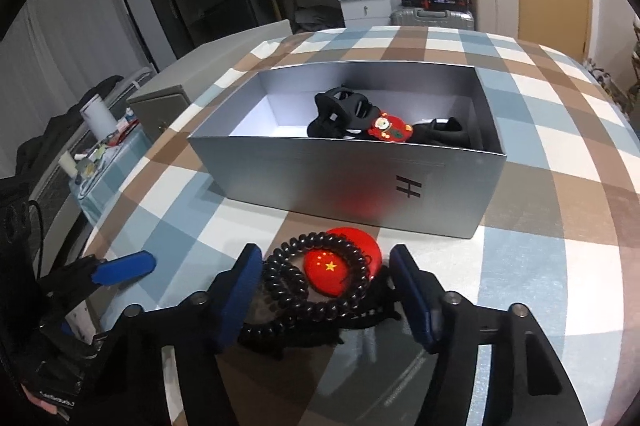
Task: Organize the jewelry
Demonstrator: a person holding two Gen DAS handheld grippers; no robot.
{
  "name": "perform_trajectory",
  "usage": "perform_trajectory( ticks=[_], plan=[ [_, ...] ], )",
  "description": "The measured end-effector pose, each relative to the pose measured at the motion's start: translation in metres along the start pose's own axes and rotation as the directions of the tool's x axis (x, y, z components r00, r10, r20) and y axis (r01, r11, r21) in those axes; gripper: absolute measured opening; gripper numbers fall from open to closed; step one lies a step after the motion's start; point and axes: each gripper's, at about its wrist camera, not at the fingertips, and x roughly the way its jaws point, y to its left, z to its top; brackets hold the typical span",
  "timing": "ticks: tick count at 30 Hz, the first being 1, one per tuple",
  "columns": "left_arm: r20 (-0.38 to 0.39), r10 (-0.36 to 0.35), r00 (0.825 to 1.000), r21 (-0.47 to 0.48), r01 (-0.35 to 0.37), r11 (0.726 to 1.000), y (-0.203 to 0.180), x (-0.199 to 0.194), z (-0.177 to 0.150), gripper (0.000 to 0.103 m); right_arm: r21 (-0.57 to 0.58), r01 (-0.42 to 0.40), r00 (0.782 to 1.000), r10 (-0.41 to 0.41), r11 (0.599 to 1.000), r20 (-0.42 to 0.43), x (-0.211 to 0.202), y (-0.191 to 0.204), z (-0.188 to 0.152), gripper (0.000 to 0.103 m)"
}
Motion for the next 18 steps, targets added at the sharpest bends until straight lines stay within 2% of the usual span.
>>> perform_trajectory(
  ticks=[2, 9, 18],
  plan=[
    [-0.001, 0.0, 1.0, 0.0, 0.0, 1.0, 0.0, 0.0, 0.0, 0.084, -0.005, 0.011, 1.0, -0.011, 1.0, 0.0, -0.001, 0.0, -0.001, 0.052],
    [-0.006, 0.006, 1.0, 0.003, -0.006, 1.0, -0.001, 0.0, 0.0, 0.084, -0.017, 0.013, 1.0, -0.013, 1.0, 0.001, -0.003, 0.001, -0.003, 0.044],
    [-0.001, 0.026, 1.0, 0.009, -0.026, 1.0, -0.003, -0.001, 0.002, 0.084, 0.05, -0.033, 0.999, 0.032, 0.998, 0.03, -0.01, -0.011, -0.005, 0.044]
  ],
)
